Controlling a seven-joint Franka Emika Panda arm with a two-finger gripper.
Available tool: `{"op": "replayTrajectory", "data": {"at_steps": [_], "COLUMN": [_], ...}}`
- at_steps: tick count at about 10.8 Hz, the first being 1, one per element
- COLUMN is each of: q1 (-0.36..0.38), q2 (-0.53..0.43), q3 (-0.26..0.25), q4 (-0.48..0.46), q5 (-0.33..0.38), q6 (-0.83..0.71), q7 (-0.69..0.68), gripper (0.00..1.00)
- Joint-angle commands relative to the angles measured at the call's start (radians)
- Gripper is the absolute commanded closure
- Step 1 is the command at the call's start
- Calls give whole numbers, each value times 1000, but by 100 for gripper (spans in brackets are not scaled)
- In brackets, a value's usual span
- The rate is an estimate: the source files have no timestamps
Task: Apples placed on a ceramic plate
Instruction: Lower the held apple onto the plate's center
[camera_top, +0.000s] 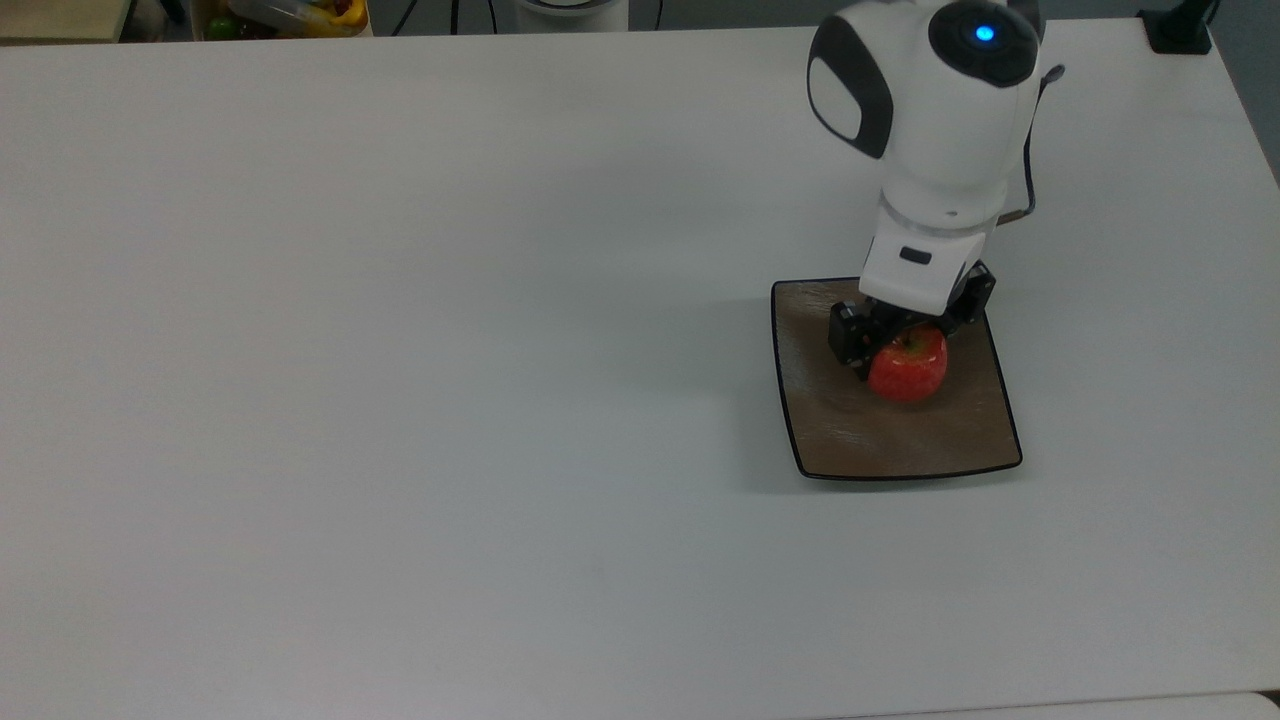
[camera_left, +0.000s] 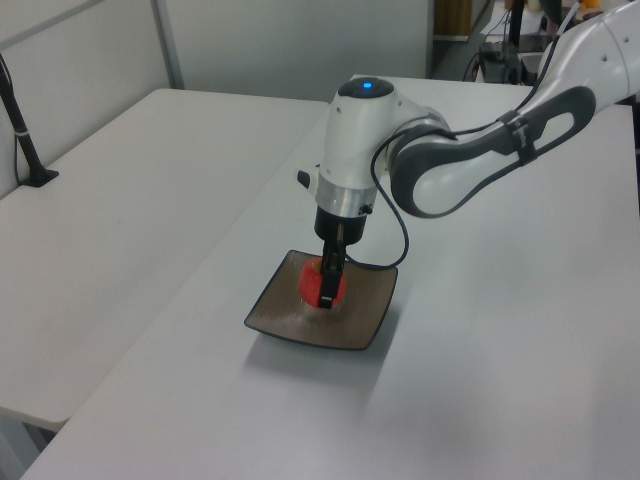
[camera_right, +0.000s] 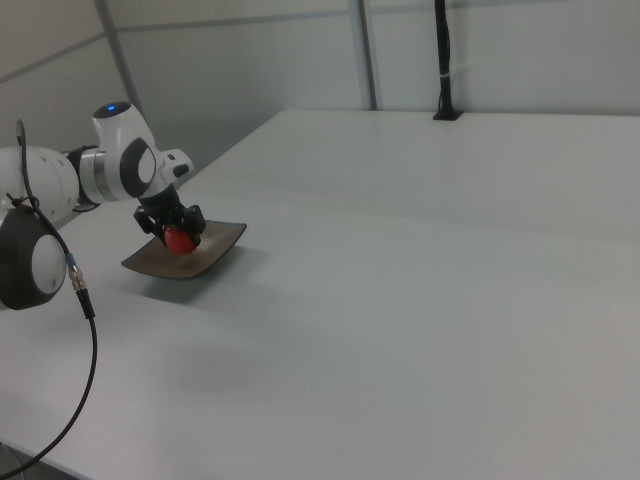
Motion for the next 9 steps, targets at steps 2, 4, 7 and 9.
{"op": "replayTrajectory", "data": {"at_steps": [2, 4, 7, 9], "q1": [22, 22, 22, 22], "q2": [62, 64, 62, 41], "q3": [-12, -12, -12, -7], "q4": [26, 20, 19, -1], "q5": [-38, -43, -48, -48], "q6": [83, 91, 92, 89], "q7": [24, 23, 26, 27], "gripper": [63, 36, 0, 0]}}
